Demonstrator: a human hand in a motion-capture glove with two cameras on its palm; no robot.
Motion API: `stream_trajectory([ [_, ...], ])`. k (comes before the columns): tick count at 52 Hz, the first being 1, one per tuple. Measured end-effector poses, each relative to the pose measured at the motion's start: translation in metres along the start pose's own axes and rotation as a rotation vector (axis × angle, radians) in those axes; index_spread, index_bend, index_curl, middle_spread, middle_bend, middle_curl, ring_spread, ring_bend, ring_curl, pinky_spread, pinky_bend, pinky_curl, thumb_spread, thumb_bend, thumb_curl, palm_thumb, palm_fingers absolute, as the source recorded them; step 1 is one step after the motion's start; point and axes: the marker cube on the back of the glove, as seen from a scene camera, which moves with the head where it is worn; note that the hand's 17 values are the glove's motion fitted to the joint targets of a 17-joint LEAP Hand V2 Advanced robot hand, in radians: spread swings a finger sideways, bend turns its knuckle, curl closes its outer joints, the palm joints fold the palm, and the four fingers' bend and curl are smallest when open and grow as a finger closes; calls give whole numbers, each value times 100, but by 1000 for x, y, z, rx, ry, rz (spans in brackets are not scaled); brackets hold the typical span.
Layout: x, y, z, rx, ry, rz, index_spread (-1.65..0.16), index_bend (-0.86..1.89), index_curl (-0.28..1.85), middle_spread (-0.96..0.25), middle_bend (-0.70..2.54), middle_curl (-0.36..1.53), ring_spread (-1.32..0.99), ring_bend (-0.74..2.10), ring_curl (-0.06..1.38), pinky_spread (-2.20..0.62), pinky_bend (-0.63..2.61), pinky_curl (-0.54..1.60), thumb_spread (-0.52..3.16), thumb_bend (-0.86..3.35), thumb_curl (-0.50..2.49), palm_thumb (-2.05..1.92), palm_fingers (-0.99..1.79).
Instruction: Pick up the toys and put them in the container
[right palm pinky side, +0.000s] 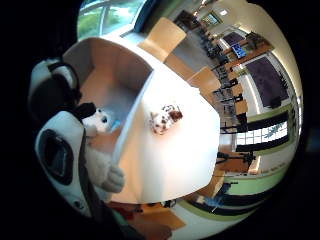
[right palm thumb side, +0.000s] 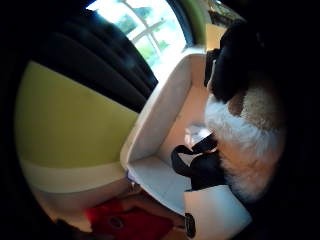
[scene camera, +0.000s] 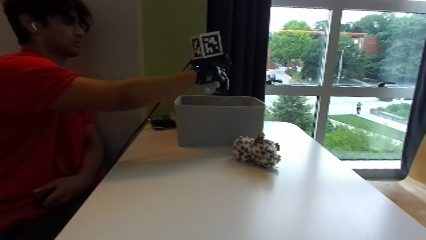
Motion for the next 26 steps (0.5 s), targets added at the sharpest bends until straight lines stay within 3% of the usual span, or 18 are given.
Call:
stream_trajectory([
  [14, 4, 2, 19, -93, -78, -7, -59, 2, 93, -31, 21, 44, -35, 107, 43, -42, 109, 42, 69, -1, 110, 51, 67],
  [19, 15, 7, 21, -148, -68, -15, -57, 9, 87, -26, 22, 44, -29, 95, 41, -34, 114, 45, 86, -7, 103, 30, 37],
  [26, 29, 14, 18, -131, -91, -10, -56, 12, 77, -21, 29, 45, -18, 77, 33, -25, 118, 43, 104, -7, 86, 6, 27],
])
